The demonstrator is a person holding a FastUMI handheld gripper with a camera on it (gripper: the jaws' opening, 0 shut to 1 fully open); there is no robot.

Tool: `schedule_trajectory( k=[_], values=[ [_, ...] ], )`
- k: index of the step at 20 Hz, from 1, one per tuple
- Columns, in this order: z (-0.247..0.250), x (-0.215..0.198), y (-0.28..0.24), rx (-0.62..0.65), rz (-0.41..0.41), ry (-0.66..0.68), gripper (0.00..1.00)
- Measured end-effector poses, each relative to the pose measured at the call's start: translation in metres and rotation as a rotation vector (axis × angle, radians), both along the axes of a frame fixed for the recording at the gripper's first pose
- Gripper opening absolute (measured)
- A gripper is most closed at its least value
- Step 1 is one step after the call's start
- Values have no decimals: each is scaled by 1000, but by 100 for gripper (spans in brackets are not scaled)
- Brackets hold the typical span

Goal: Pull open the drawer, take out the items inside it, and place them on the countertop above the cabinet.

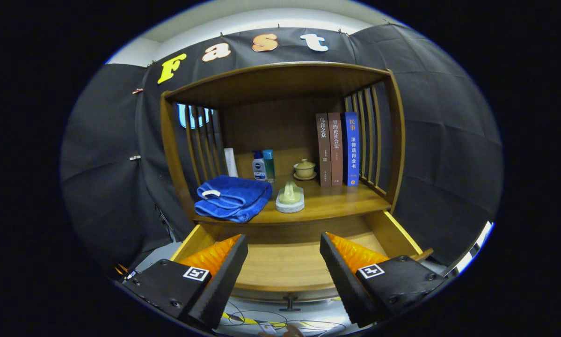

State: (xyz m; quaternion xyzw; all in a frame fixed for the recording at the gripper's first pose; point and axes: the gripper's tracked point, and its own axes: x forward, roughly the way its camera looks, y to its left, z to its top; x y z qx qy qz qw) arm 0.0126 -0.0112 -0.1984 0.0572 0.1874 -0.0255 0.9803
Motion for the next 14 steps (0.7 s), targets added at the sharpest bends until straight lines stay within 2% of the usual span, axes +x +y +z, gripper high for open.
schedule_trajectory(
  k=[3,7,14],
  values=[
    [-33,-29,3,6,0,0,100],
    [-75,-45,1,53,-24,8,99],
    [-122,-37,-4,42,-36,62,99]
  ],
)
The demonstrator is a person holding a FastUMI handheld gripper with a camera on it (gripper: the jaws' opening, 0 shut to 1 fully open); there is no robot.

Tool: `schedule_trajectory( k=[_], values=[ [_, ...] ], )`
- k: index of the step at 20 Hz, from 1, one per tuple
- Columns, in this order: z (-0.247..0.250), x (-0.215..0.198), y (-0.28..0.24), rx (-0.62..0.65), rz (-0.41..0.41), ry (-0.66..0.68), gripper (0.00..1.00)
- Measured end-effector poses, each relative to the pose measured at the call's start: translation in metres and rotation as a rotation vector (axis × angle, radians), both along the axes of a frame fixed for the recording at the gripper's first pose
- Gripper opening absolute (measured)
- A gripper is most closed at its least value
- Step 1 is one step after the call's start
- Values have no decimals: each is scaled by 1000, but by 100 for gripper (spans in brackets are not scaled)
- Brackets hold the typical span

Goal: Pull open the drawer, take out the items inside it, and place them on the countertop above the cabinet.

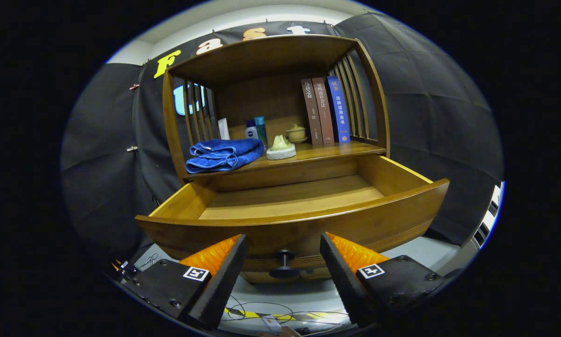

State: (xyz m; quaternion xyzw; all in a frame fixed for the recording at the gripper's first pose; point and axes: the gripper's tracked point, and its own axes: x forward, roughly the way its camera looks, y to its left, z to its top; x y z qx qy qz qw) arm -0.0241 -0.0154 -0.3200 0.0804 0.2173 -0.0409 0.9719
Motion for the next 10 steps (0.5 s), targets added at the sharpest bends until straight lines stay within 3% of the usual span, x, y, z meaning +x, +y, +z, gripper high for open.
schedule_trajectory(
  k=[10],
  values=[
    [-1,9,-3,-56,-10,10,98]
  ],
)
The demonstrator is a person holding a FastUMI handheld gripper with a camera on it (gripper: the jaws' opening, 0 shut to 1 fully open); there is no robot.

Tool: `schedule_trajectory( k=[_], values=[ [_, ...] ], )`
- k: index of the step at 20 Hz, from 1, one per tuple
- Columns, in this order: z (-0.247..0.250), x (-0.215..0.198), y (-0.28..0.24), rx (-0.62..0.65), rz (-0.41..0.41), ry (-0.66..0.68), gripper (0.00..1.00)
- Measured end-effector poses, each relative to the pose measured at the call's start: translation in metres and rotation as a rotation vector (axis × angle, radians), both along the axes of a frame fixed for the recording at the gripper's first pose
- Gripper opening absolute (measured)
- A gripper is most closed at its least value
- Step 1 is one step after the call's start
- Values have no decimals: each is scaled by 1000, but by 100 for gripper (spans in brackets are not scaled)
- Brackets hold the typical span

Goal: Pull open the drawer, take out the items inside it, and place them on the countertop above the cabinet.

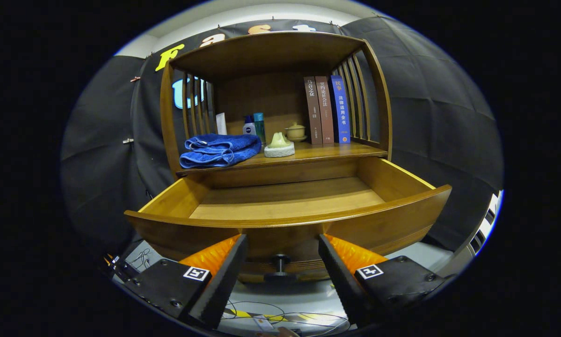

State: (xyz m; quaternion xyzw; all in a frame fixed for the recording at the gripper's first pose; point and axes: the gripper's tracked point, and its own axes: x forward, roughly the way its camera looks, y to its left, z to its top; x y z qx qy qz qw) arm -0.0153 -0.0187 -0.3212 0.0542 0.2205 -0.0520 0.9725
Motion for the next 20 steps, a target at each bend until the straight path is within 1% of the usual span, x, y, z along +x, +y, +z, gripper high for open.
schedule_trajectory(
  k=[4,8,14,20],
  values=[
    [0,15,-2,-4,4,9,99],
    [4,47,-5,-8,3,-8,99],
    [-4,92,-7,-13,-1,1,99],
    [-11,128,-10,-17,0,-7,99]
  ],
)
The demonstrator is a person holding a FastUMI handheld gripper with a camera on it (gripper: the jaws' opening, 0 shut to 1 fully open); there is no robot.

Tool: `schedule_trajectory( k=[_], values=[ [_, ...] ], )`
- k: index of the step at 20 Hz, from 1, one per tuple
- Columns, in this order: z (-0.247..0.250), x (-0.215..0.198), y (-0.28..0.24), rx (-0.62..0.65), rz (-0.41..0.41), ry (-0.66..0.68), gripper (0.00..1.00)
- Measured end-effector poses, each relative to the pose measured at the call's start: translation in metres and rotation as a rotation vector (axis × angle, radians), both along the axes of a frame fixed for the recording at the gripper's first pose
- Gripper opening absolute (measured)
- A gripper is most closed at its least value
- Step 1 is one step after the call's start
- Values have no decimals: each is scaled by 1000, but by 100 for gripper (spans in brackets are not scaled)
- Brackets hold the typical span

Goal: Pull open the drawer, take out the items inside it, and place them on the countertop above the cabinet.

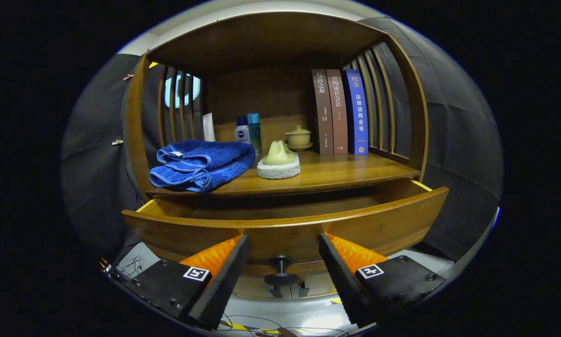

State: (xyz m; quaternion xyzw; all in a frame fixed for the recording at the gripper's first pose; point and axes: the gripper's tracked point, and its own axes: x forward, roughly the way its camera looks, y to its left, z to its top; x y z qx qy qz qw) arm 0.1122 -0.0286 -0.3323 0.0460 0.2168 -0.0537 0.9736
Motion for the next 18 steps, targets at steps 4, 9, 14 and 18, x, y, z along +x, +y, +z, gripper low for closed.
schedule_trajectory(
  k=[4,9,14,18],
  values=[
    [-3,17,-1,-1,-4,-4,99],
    [-6,35,-2,-3,-3,-8,99],
    [-9,48,-4,-6,1,-4,99],
    [-10,53,-5,-15,5,-2,99]
  ],
)
